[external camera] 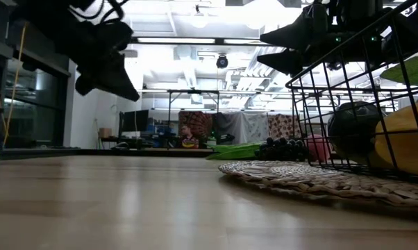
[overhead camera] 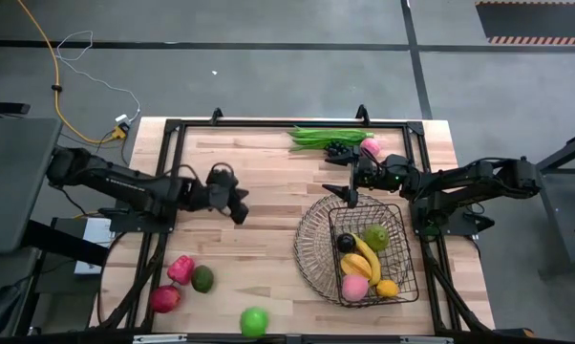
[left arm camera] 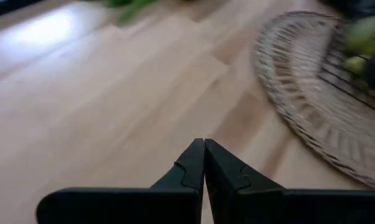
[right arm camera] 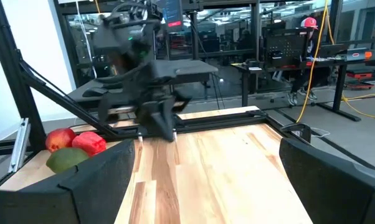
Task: Build produce basket
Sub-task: Put the green apple into the wire basket
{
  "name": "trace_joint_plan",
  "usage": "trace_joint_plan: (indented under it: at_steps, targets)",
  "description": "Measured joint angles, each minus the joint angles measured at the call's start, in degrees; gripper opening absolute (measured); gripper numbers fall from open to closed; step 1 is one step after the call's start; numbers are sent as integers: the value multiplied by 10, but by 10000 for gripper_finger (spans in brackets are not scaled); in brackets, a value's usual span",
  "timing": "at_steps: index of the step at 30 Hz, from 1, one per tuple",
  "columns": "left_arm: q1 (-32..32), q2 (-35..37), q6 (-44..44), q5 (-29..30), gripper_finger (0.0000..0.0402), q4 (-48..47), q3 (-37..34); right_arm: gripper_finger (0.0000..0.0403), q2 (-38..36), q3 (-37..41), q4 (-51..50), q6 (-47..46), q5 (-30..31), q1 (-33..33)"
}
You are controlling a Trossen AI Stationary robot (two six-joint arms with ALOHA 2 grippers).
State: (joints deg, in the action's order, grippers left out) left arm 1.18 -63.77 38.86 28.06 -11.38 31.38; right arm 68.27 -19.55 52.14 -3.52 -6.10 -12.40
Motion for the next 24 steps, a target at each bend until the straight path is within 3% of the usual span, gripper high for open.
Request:
trace_joint_plan:
  at_steps: [10, 24]
  targets:
    - [45, 0, -9, 10, 0, 38, -16, 387, 0, 0, -2, -5, 19, 0]
    - [49, 0, -107, -3, 16, 88, -16, 387, 0, 0, -2, -41, 29, 0]
